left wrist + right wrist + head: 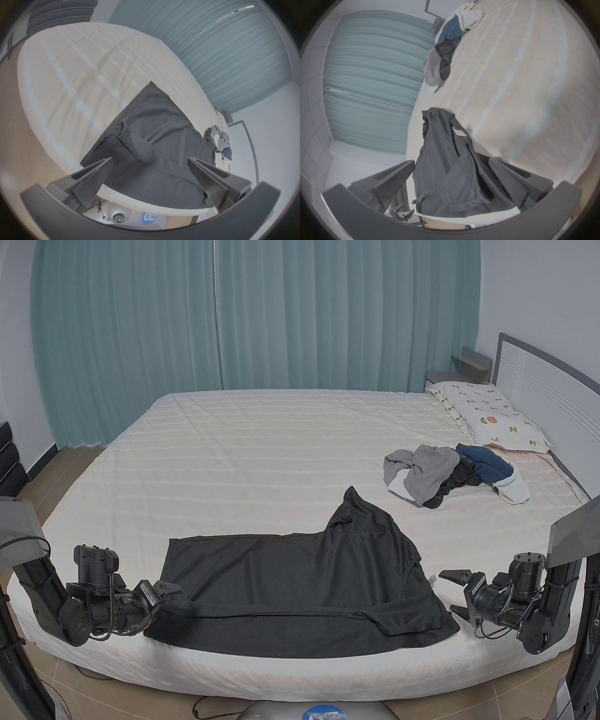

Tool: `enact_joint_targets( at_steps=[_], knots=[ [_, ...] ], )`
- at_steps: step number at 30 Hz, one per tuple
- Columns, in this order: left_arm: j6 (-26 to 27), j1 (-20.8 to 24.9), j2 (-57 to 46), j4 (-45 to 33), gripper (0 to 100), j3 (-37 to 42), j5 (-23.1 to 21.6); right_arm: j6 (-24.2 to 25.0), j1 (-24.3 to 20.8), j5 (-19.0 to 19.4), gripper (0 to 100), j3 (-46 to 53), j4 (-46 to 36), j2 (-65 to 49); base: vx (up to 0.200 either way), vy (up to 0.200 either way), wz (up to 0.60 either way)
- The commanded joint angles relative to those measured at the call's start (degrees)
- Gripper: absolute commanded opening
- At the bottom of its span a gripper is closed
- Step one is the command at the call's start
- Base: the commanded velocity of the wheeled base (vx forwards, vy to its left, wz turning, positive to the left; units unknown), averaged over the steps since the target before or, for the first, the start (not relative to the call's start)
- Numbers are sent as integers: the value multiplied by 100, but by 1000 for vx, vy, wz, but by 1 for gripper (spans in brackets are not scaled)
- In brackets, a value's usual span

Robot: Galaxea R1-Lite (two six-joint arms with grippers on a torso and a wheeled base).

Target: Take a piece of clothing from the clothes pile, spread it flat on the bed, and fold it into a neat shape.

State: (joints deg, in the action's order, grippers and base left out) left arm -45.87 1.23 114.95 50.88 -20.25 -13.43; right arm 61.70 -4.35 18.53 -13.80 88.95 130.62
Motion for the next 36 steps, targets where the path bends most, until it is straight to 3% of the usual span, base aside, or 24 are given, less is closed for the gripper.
enact_joint_targets(
  at_steps=[1,14,22,28,35,36],
  knots=[
    [-1,325,256,-8,100,-102,25,-9,-66,2,100,35,69,121,0,0,0],
    [-264,633,863,-272,100,-823,403,-105,-92,2,100,35,69,165,0,0,0],
    [-1161,448,951,-149,100,-1341,464,-114,-136,-25,100,35,69,174,0,0,0],
    [-1363,290,986,53,100,-1456,614,-114,-136,-25,100,35,69,174,0,0,0],
    [-1591,228,1425,458,100,-1790,1115,-114,-136,-25,100,35,69,183,0,0,0],
    [-1591,237,1584,581,100,-1904,1352,-114,-136,-25,100,35,69,183,0,0,0]
  ],
)
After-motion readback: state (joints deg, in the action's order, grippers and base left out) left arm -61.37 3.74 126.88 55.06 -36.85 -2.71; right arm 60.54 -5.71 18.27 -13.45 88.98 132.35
